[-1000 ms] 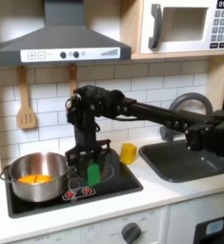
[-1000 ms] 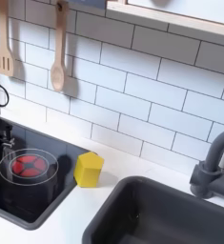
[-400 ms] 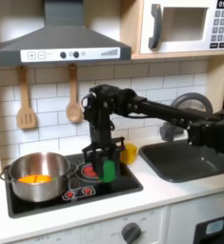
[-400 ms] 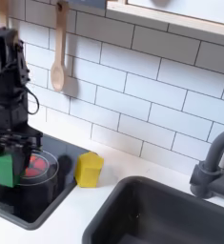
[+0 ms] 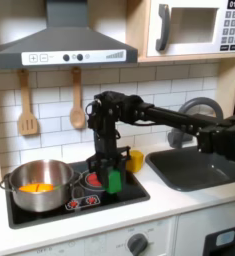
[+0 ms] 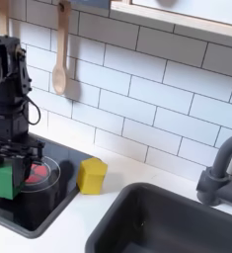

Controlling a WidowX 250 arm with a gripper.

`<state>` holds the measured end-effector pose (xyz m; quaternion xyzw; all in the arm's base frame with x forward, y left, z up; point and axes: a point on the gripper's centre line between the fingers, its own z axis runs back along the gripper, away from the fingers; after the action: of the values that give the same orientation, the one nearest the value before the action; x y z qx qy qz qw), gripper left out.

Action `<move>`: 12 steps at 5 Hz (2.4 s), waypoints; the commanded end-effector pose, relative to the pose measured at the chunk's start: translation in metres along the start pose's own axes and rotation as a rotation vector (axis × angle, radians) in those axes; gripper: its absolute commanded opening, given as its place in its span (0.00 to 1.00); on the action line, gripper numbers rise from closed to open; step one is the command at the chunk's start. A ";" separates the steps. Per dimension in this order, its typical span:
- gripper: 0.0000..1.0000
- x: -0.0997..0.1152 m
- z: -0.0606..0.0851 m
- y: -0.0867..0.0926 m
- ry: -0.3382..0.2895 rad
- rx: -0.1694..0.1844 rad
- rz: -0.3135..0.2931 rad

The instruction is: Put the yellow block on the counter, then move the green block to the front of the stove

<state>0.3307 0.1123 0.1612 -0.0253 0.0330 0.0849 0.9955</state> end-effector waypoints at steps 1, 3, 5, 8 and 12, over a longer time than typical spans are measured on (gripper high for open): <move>0.00 0.000 -0.001 -0.001 0.006 0.028 -0.003; 0.00 0.001 -0.001 -0.002 0.002 0.040 -0.007; 1.00 0.001 -0.003 -0.005 0.020 0.059 -0.015; 1.00 0.001 -0.002 -0.006 0.015 0.061 -0.012; 1.00 -0.001 -0.001 -0.006 0.022 0.058 -0.009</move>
<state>0.3306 0.1060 0.1602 0.0023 0.0461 0.0791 0.9958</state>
